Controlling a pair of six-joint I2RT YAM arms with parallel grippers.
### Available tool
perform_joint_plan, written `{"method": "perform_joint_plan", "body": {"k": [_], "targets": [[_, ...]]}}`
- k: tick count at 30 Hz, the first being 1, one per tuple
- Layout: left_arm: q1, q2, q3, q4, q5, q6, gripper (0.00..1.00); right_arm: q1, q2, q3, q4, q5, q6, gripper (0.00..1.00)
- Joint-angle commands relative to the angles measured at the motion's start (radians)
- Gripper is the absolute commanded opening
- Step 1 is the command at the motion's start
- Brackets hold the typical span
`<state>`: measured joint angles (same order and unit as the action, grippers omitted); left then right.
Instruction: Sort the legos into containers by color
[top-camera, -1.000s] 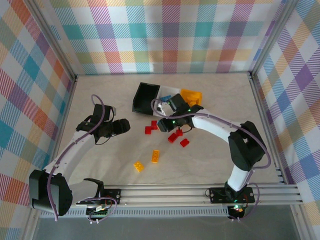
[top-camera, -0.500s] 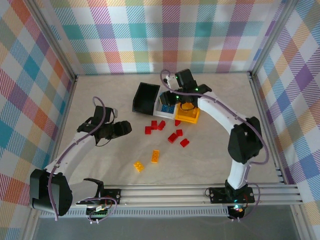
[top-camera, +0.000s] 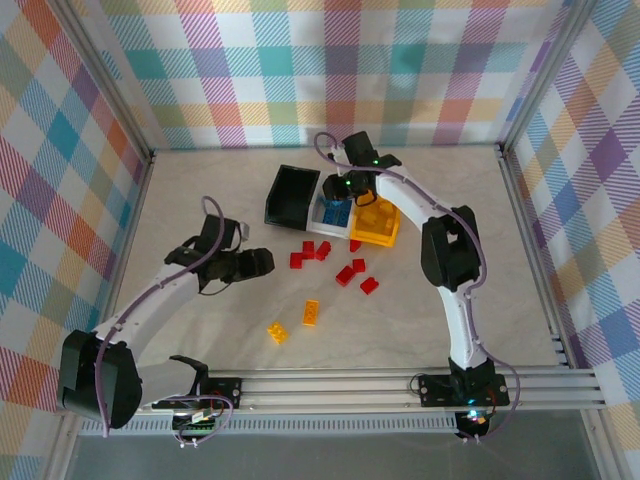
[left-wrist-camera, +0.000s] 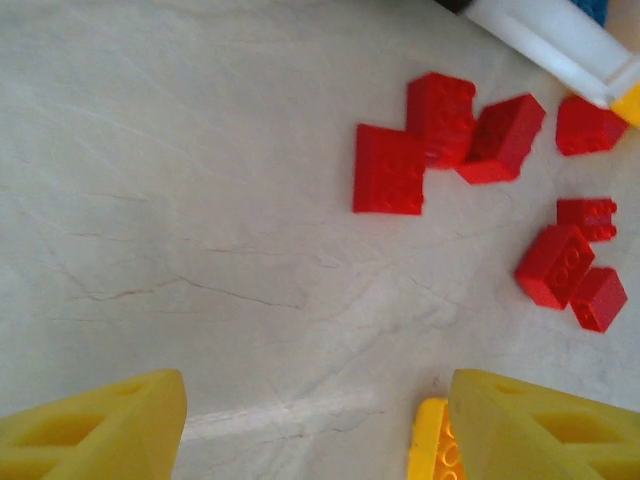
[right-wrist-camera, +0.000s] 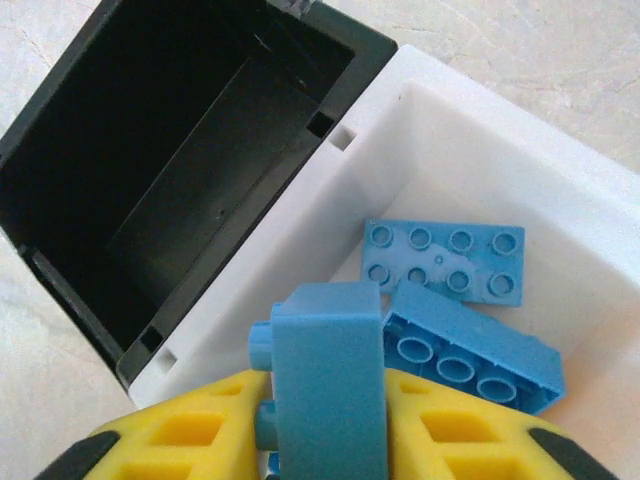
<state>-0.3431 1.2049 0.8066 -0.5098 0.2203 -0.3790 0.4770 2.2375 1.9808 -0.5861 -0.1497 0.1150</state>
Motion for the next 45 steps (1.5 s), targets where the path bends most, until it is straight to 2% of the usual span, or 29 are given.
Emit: {"method": "perform_joint_plan", "body": {"k": [1, 2, 4, 7, 11, 17, 25, 34, 39, 45], "targets": [[-0.069, 0.032, -0.012, 0.031, -0.003, -0.014, 0.70, -0.005, 0.027, 0.062, -0.046, -0.006, 0.001, 0.39], [-0.088, 0.048, -0.012, 0.036, -0.012, -0.017, 0.70, -0.006, 0.031, 0.071, -0.051, -0.006, 0.002, 0.46], [-0.113, 0.080, -0.009, 0.048, -0.021, -0.025, 0.70, -0.007, 0.020, 0.071, -0.050, -0.008, 0.002, 0.51], [-0.165, 0.130, 0.012, 0.058, -0.023, -0.032, 0.69, -0.006, -0.031, 0.042, -0.030, -0.020, 0.000, 0.52], [-0.232, 0.191, 0.061, 0.038, -0.094, -0.026, 0.70, -0.006, -0.161, -0.057, 0.007, -0.035, 0.011, 0.53], [-0.238, 0.336, 0.148, 0.041, -0.148, 0.004, 0.70, 0.015, -0.459, -0.361, 0.129, -0.056, 0.064, 0.54], [-0.239, 0.566, 0.301, 0.016, -0.229, 0.064, 0.70, 0.023, -0.803, -0.649, 0.150, -0.048, 0.111, 0.54], [-0.239, 0.700, 0.420, -0.024, -0.317, 0.101, 0.65, 0.022, -1.027, -0.840, 0.103, -0.034, 0.122, 0.54], [-0.239, 0.741, 0.458, -0.031, -0.315, 0.109, 0.57, 0.023, -1.068, -0.899, 0.104, -0.037, 0.133, 0.52], [-0.238, 0.719, 0.447, -0.037, -0.331, 0.108, 0.33, 0.023, -1.070, -0.945, 0.138, -0.068, 0.160, 0.51]]}}
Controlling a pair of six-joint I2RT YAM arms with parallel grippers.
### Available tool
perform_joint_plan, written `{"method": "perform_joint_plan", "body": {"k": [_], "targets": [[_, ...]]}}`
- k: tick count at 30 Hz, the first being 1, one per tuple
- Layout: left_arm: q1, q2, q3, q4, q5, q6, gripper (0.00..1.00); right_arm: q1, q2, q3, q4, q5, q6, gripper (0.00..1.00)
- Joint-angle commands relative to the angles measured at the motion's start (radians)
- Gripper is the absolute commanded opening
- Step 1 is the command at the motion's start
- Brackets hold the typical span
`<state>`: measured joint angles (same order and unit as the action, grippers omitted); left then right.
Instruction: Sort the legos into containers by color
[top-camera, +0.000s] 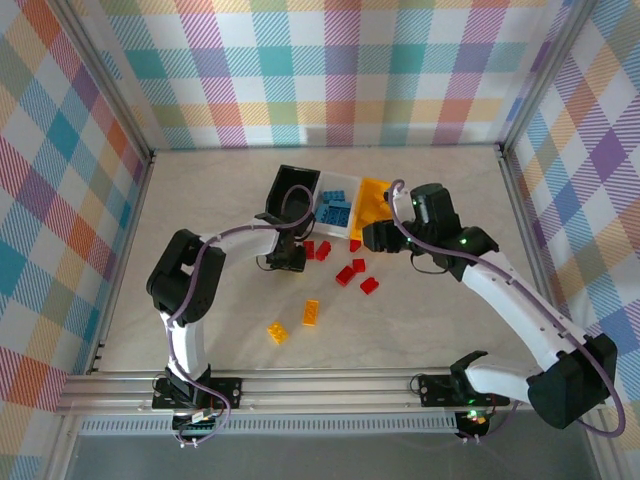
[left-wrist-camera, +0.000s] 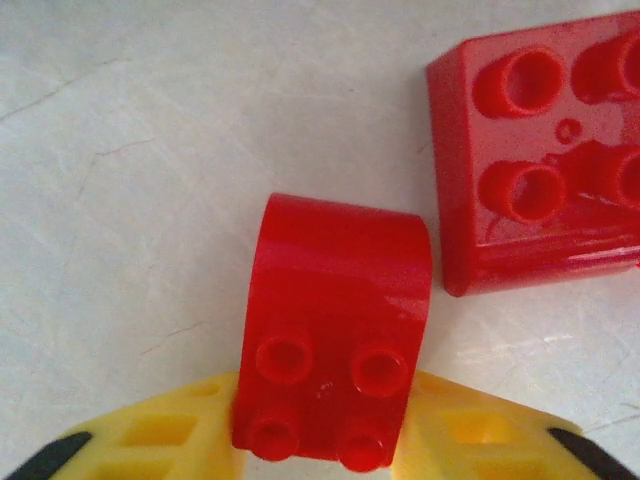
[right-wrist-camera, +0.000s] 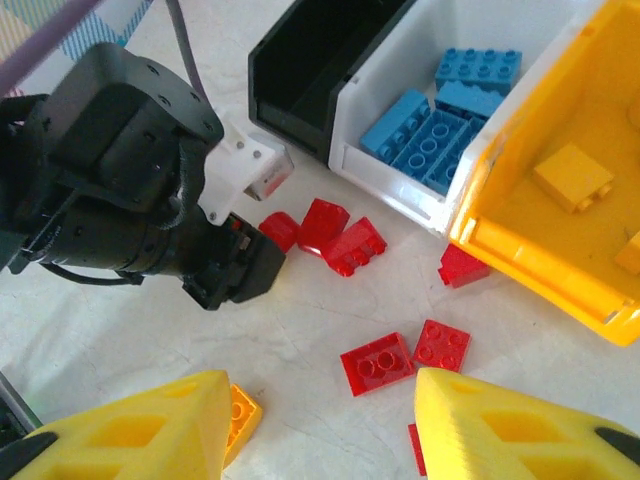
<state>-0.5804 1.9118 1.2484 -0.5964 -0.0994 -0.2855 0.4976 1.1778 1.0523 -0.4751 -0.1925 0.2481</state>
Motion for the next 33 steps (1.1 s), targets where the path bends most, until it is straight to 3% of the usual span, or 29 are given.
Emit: {"method": "perform_joint_plan", "body": {"k": [1, 14, 19, 24, 33], "targets": [[0.000, 0.003, 0.000, 0.050, -0.014, 0.016, 0.30, 0.004, -0.012, -0.025, 0.035, -0.032, 0.031, 0.51], [0.011, -0.171, -0.017, -0.036, -0.046, 0.034, 0.29, 0.006, -0.003, -0.108, 0.071, -0.054, 0.055, 0.51], [0.069, -0.237, 0.058, -0.093, -0.052, 0.061, 0.30, 0.007, 0.003, -0.162, 0.097, -0.070, 0.076, 0.51], [0.139, -0.149, 0.259, -0.142, -0.029, 0.086, 0.31, 0.024, -0.004, -0.216, 0.128, -0.082, 0.109, 0.51], [0.173, 0.205, 0.678, -0.216, -0.015, 0.127, 0.31, 0.055, -0.030, -0.240, 0.096, -0.070, 0.113, 0.51]]}}
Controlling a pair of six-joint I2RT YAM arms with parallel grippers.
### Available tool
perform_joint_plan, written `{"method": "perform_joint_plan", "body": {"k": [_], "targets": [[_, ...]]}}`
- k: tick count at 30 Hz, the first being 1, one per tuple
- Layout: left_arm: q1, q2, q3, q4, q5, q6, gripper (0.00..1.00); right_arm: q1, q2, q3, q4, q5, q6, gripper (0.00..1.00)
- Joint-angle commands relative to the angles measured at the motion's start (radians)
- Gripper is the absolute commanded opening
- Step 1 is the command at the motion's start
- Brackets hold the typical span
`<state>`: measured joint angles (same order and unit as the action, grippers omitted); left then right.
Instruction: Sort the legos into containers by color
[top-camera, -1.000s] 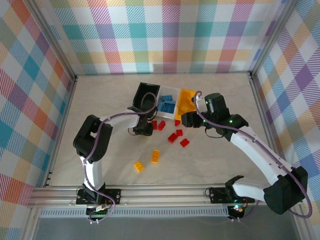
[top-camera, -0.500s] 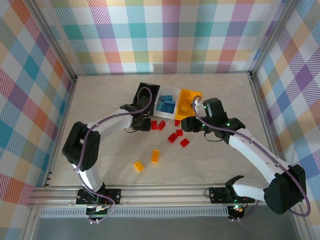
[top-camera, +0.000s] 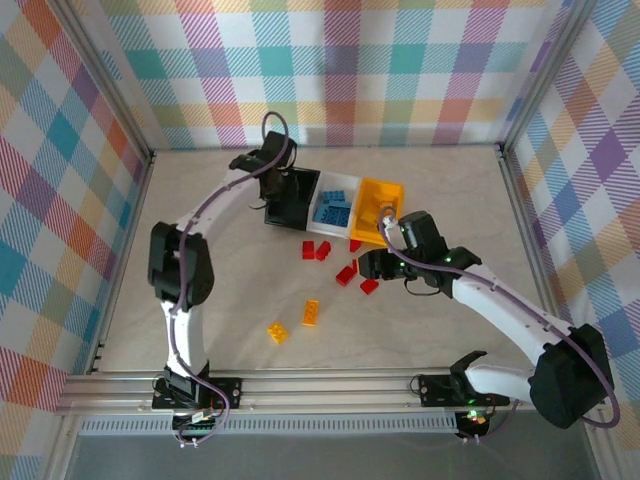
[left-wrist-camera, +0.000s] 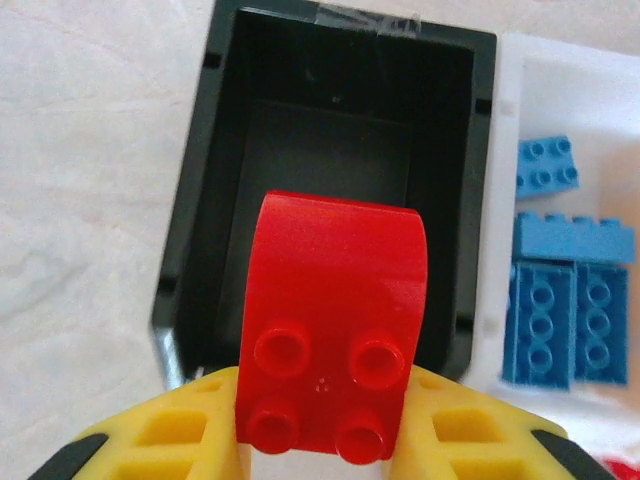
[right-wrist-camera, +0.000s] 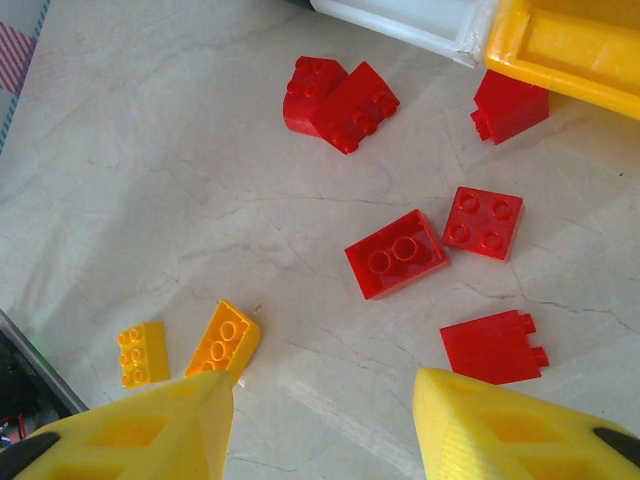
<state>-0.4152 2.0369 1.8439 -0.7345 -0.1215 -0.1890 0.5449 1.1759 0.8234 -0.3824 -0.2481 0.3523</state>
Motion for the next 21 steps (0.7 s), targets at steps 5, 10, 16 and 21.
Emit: {"method": "perform_joint_plan", "body": {"k": [5, 10, 16, 21], "targets": [[0.018, 0.207, 0.230, -0.131, -0.005, 0.046, 0.32, 0.009, -0.074, -0.031, -0.035, 0.009, -0.004, 0.51], [0.022, 0.237, 0.255, -0.127, 0.008, 0.043, 0.45, 0.009, -0.102, -0.055, -0.071, 0.033, -0.015, 0.51], [0.023, 0.227, 0.254, -0.129, 0.033, 0.037, 0.51, 0.008, -0.126, -0.096, -0.075, 0.037, 0.001, 0.53], [0.023, 0.198, 0.248, -0.137, 0.044, 0.038, 0.53, 0.009, -0.139, -0.097, -0.100, 0.051, -0.005, 0.54]]}}
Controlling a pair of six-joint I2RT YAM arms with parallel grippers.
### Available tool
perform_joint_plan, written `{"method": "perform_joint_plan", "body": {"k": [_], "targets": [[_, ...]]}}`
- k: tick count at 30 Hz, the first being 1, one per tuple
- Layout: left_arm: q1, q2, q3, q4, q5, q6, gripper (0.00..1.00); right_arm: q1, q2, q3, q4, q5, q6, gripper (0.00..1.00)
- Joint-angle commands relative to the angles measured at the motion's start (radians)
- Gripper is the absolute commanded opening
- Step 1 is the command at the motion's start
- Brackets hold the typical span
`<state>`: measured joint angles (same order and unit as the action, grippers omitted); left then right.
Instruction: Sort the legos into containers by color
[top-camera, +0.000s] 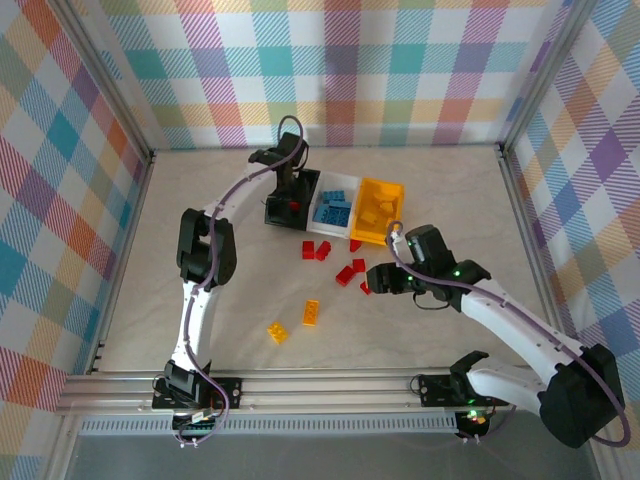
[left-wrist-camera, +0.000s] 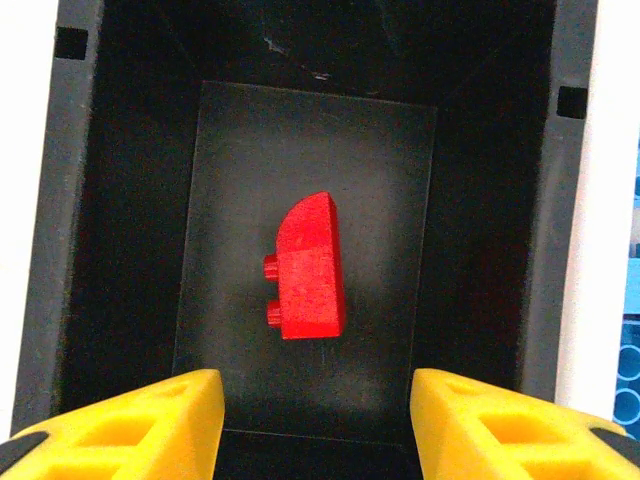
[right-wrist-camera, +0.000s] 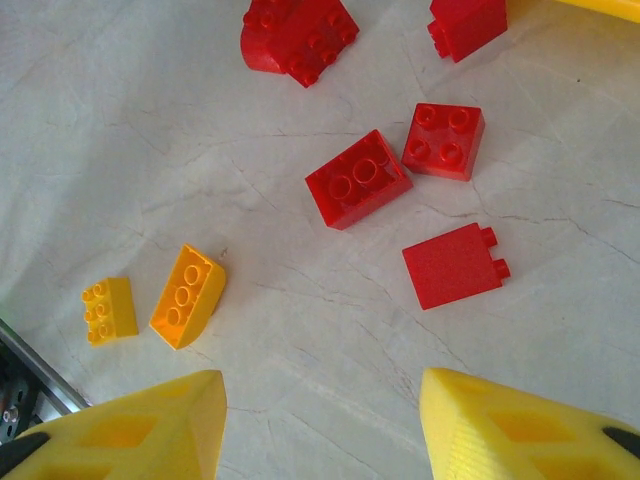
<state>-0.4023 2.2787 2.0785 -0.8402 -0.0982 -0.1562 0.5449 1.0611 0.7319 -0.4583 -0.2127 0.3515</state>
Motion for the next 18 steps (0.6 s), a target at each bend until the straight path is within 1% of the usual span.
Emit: {"method": "perform_joint_plan", "body": {"k": [1, 4, 6, 10, 13, 15, 18], "targets": [[0.010, -0.058, 0.003, -0.029, 0.028, 0.002, 0.53, 0.009, -0.024, -0.006, -0.033, 0.025, -0.006, 0.55], [0.007, -0.131, -0.058, -0.001, 0.047, -0.007, 0.55, 0.009, -0.016, -0.010, -0.054, 0.051, -0.007, 0.59], [0.001, -0.194, -0.109, 0.017, 0.053, -0.014, 0.56, 0.009, -0.003, -0.014, -0.058, 0.054, -0.007, 0.60], [-0.032, -0.322, -0.225, 0.045, 0.077, -0.016, 0.61, 0.009, 0.044, -0.013, -0.062, 0.064, -0.003, 0.66], [-0.072, -0.419, -0.339, 0.070, 0.072, -0.016, 0.63, 0.008, 0.092, 0.008, -0.081, 0.074, -0.014, 0.67], [-0.094, -0.480, -0.420, 0.090, 0.074, -0.030, 0.64, 0.008, 0.119, 0.025, -0.093, 0.084, -0.030, 0.70], [-0.114, -0.571, -0.555, 0.135, 0.104, -0.065, 0.65, 0.008, 0.156, 0.043, -0.096, 0.108, -0.077, 0.70]]}}
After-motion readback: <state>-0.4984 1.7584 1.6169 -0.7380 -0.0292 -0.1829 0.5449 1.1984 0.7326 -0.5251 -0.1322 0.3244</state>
